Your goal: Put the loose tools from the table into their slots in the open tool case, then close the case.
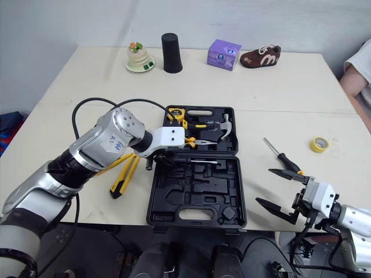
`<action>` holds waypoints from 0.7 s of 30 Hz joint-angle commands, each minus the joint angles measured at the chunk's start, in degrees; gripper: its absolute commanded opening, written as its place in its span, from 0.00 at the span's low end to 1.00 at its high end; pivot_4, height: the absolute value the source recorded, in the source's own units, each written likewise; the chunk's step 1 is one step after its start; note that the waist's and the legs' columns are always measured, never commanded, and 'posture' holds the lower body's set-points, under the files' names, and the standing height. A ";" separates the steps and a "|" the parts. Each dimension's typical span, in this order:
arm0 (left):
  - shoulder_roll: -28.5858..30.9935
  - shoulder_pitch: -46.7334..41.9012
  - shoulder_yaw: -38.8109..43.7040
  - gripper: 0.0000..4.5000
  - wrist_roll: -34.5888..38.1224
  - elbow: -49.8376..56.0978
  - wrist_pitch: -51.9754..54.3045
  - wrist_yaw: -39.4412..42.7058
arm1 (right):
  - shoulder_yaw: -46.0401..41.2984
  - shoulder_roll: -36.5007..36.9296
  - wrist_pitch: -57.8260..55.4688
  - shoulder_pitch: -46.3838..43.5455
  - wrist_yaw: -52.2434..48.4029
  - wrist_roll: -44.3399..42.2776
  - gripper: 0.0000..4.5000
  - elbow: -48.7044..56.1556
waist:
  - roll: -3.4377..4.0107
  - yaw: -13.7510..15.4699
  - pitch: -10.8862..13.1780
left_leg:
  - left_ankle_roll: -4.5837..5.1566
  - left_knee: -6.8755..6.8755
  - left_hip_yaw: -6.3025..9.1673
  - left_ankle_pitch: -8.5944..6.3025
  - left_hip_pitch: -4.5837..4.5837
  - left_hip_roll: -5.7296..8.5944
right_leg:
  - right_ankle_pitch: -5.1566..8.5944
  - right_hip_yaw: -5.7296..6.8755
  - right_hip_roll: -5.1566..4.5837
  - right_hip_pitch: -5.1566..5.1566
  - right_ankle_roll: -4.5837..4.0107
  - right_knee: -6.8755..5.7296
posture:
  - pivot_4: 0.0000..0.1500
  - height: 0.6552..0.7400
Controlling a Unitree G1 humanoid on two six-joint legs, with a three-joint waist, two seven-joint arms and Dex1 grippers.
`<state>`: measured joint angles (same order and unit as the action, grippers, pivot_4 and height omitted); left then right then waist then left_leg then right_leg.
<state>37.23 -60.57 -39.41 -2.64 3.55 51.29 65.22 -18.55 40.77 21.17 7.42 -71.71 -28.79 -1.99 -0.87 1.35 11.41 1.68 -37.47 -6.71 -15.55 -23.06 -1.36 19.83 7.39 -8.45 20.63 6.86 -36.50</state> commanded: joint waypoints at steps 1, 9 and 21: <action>-0.35 -1.76 0.48 0.22 -1.81 -0.80 -0.80 -0.05 | -0.98 0.07 -0.04 0.24 0.70 -1.09 1.00 2.60 | 0.00 0.00 0.00 | 0.00 -0.01 0.00 0.00 0.00 0.00 | 0.00 0.01 0.00 0.00 0.00 0.00 | 1.00 1.00; -0.78 -1.83 0.93 0.33 -2.04 -1.47 -2.47 1.42 | -0.75 -0.02 -1.97 1.03 2.56 -1.04 1.00 6.02 | 0.00 0.02 0.00 | 0.00 -0.11 0.04 0.00 -0.01 0.00 | 0.00 0.01 -0.02 -0.02 0.00 -0.01 | 1.00 1.00; -2.16 -1.86 7.40 0.97 0.58 4.23 -4.68 2.10 | -0.89 0.22 -4.72 2.31 4.31 -1.07 1.00 9.40 | 0.00 0.02 0.00 | 0.03 -0.17 0.12 -0.02 -0.08 0.00 | 0.00 0.05 -0.02 -0.04 0.00 -0.05 | 1.00 1.00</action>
<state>35.43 -61.19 -35.36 -3.85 4.46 45.85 66.75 -18.49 40.77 16.21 9.62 -67.39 -28.78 6.26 -0.87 1.37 11.41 1.72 -37.64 -6.58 -15.58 -23.15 -1.37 19.83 7.44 -8.46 20.58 6.86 -36.56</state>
